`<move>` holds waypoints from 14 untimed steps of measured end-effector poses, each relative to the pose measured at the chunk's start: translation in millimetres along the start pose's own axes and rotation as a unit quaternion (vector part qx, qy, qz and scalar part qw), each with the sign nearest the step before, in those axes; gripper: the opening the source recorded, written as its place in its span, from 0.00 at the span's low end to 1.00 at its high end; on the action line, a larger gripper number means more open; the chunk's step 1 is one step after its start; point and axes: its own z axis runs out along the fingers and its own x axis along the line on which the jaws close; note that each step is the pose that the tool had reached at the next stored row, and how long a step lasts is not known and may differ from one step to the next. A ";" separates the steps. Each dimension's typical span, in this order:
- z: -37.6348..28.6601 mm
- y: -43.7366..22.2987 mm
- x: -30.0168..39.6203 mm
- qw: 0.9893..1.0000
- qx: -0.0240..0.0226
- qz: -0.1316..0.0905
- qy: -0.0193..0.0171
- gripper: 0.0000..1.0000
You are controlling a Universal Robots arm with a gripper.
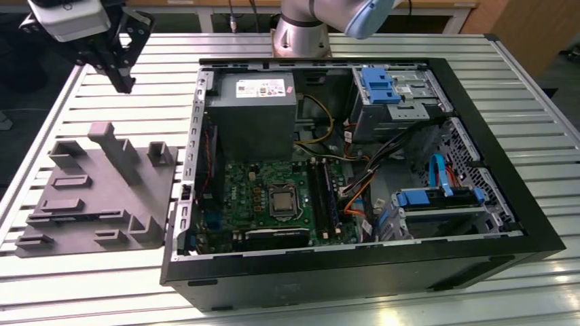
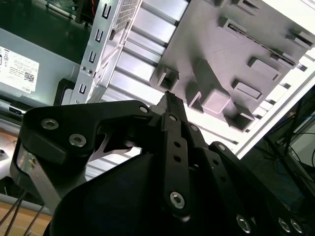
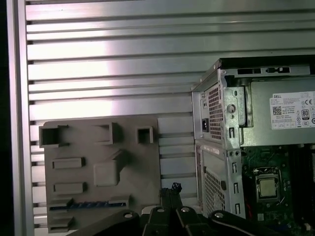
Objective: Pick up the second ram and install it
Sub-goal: 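Reach for the second ram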
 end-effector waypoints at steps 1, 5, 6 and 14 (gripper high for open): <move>0.0 -0.4 0.7 1.000 0.000 0.000 0.000 0.11; 0.0 -2.2 3.1 1.000 0.000 0.000 0.000 0.11; 0.0 -2.7 3.6 1.000 0.000 0.000 0.000 0.11; 0.0 -6.4 8.1 1.000 0.000 0.000 0.000 0.11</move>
